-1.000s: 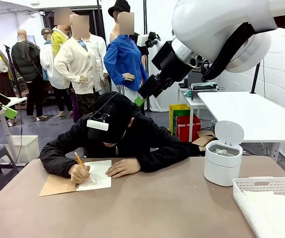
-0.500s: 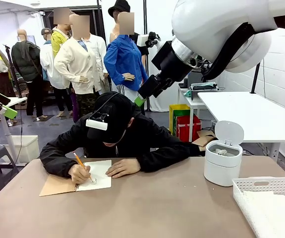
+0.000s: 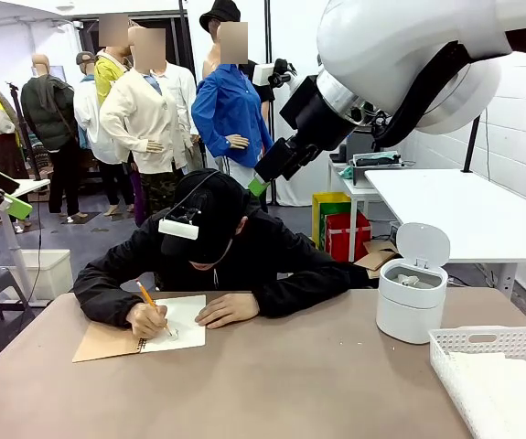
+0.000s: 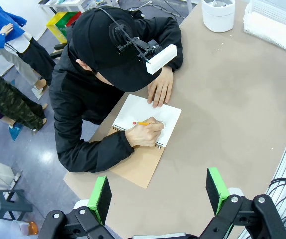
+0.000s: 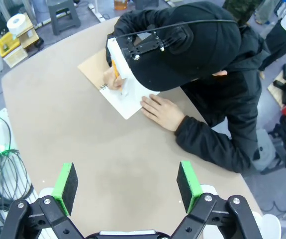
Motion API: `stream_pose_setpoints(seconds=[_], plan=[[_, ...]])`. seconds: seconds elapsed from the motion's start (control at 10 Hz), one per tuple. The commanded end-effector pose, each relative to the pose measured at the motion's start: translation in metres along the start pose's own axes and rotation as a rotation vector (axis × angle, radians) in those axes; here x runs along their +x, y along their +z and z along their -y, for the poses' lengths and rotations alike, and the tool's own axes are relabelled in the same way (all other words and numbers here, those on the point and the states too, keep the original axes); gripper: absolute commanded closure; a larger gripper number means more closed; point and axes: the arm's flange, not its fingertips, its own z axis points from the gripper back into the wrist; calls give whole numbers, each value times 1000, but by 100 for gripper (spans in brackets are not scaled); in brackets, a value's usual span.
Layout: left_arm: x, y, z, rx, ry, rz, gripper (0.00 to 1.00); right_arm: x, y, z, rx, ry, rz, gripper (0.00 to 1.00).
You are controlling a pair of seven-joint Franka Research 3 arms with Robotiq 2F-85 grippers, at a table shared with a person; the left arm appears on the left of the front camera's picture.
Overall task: Sort the paper based on its condition.
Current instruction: If a person hands you a paper, place it in the Organizing basket , and if it's crumpled, put it in the Trash can.
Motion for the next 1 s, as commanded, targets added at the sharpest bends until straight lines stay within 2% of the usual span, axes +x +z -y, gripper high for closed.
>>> stream_pose_setpoints(seconds=[0.0, 0.9], plan=[[0, 0, -1, 9, 2, 4, 0, -1, 0, 0, 4, 0, -6, 0], [0, 0, -1, 9, 2, 4, 0, -1, 0, 0, 4, 0, -6, 0]])
